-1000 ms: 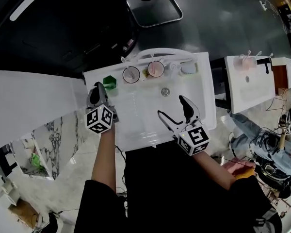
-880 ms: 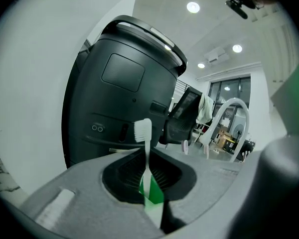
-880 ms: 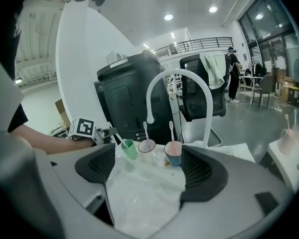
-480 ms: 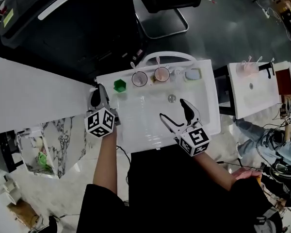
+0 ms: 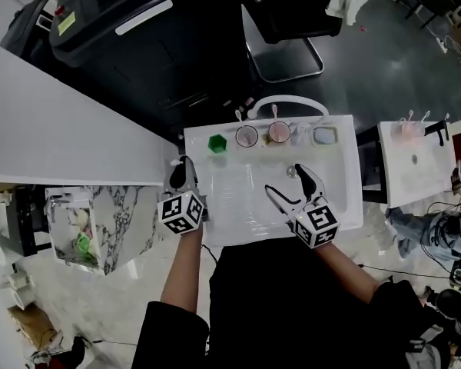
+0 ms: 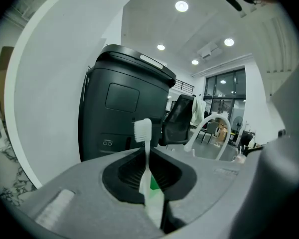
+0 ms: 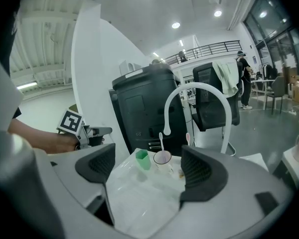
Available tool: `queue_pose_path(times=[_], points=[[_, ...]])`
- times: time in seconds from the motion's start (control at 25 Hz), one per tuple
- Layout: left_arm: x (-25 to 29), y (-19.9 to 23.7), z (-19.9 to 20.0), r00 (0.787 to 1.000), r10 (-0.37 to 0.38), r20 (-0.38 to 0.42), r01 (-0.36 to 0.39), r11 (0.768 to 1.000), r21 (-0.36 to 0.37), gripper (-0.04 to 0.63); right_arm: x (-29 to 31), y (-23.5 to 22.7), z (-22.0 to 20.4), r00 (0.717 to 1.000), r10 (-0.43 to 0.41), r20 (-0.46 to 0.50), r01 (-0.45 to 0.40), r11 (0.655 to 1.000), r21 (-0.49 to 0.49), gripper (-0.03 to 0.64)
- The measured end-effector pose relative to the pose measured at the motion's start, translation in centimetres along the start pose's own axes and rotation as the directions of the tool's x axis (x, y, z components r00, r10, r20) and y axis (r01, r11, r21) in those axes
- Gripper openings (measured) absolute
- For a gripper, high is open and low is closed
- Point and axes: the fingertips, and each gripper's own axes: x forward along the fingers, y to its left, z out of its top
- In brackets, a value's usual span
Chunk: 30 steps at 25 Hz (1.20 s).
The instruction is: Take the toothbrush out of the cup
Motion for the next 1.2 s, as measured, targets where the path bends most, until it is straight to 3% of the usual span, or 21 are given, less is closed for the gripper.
queue_pose_path(times=[0.24, 0.4, 0.56, 0.76, 1.08, 1.2], points=[[-2.0, -0.2, -3.7, 0.994, 0.012, -0.11, -0.012, 1.0, 0.002, 0.035, 0.1, 0.6, 0.2, 1.0, 0.026, 0.002, -0.026, 1.0, -0.012, 0.41], [-2.4, -0.6, -6.9, 0.978, 0.007, -0.21, -0.001, 1.0, 0.026, 0.035, 0.1, 0.4, -0.1, 0.999, 0.035, -0.007, -0.035, 0.999, -0.026, 0.41], [-2.8, -1.2, -10.9, 0.944, -0.009, -0.331, 0.022, 0.999, 0.035, 0.035, -0.4, 0.2, -0.6, 0.999, 0.04, -0.008, -0.04, 0.999, -0.022, 0.41], [-2.8, -2.1, -14.9, 0.892, -0.043, -0.45, 0.04, 0.999, -0.016, 0.034, -0.9, -0.1, -1.7, 0.999, 0.039, -0.037, -0.04, 0.999, -0.037, 0.41], [-2.3, -2.6, -20.5, 0.82, -0.044, -0.57, 0.044, 0.999, -0.013, 0.034, -1.7, -1.3, -2.9, 0.999, 0.01, -0.053, -0.011, 1.0, -0.007, 0.41], [-1.7, -2.9, -21.9, 0.816, -0.057, -0.575, 0.041, 0.998, -0.041, 0.035, -2.0, -1.9, -3.2, 0.998, -0.006, -0.055, 0.007, 1.0, 0.008, 0.41]])
